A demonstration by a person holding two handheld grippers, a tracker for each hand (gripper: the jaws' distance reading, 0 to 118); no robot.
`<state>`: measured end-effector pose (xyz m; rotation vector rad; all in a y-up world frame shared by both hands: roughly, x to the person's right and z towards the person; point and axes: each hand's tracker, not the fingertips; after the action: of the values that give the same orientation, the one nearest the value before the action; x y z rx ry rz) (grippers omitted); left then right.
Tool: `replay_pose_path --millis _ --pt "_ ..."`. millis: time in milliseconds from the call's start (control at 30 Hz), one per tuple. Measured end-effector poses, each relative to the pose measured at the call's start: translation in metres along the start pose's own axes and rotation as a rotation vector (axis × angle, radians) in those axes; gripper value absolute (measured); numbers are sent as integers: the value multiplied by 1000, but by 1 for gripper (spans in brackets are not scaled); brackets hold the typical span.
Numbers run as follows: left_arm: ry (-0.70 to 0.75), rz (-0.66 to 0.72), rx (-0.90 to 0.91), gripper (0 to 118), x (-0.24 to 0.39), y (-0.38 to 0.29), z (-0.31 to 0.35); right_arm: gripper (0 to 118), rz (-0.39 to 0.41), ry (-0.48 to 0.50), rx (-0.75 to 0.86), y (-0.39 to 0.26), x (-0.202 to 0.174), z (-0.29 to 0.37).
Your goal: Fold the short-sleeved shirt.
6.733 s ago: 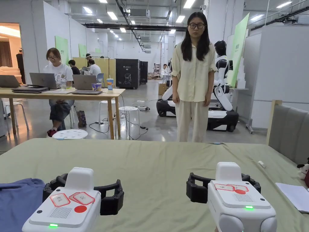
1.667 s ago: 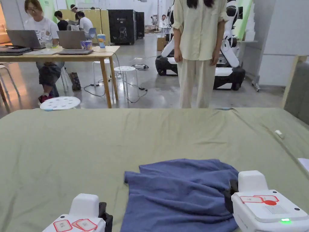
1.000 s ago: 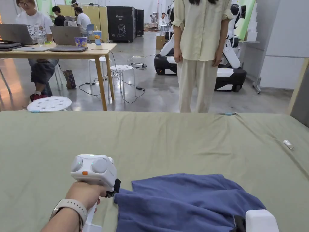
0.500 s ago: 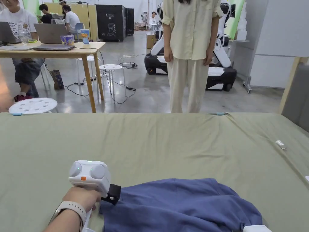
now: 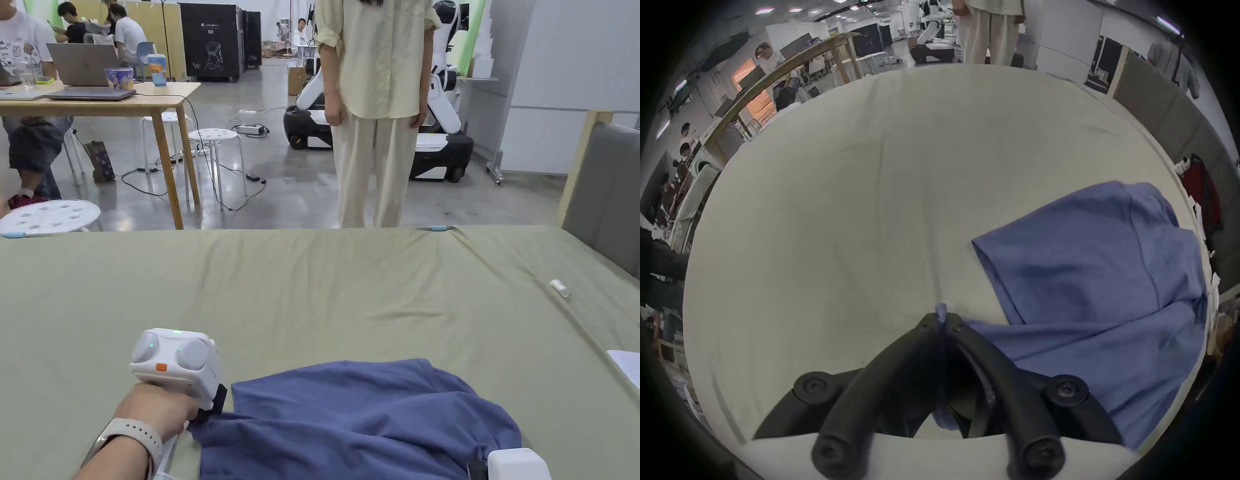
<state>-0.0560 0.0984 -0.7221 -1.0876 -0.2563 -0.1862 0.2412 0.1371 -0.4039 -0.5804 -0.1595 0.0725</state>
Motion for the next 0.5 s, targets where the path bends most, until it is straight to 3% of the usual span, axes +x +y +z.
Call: replay_pose_path --millis 233,500 --pt "-33 -12 91 0 3 -6 33 0 -8 -13 -49 1 15 -16" --pt "-50 -10 119 0 3 -19 44 0 -34 -30 -174 56 95 -84"
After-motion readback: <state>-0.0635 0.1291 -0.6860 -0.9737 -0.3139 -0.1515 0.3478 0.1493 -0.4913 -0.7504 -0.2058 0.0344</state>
